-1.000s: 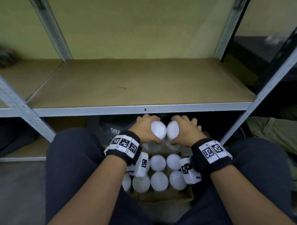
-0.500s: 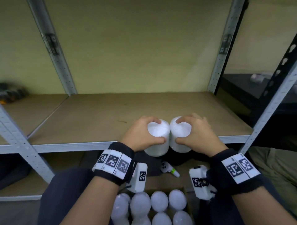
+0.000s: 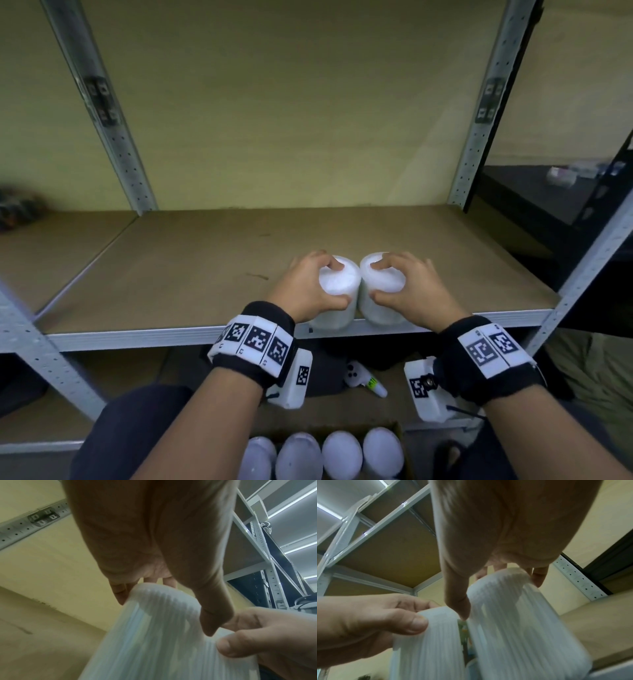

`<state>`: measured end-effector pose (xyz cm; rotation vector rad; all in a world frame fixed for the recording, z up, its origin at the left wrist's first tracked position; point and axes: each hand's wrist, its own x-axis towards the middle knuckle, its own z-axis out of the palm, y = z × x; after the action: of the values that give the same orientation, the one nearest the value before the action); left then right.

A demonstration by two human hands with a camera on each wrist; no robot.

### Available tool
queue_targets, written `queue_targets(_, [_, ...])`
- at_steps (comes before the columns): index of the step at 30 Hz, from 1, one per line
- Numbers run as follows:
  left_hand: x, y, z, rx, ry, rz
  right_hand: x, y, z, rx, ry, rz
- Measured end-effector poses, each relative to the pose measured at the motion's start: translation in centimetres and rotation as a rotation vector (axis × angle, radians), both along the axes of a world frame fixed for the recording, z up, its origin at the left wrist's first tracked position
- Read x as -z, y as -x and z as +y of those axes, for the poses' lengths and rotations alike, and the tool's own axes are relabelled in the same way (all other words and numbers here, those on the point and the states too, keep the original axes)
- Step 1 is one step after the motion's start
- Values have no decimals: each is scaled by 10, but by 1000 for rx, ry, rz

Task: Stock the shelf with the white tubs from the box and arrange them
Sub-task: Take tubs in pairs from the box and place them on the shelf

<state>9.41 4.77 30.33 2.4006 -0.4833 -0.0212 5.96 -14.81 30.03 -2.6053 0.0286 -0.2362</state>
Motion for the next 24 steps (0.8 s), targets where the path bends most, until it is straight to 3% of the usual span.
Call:
queue_targets(9, [-11, 16, 7, 45, -182, -12, -17, 18, 0, -39, 110, 85])
queue_targets(14, [-18, 37, 11, 19, -135, -180, -28, 29, -2, -17, 127, 2])
queue_targets(24, [-20, 36, 5, 32, -138, -201, -26, 25, -3, -27, 175, -19])
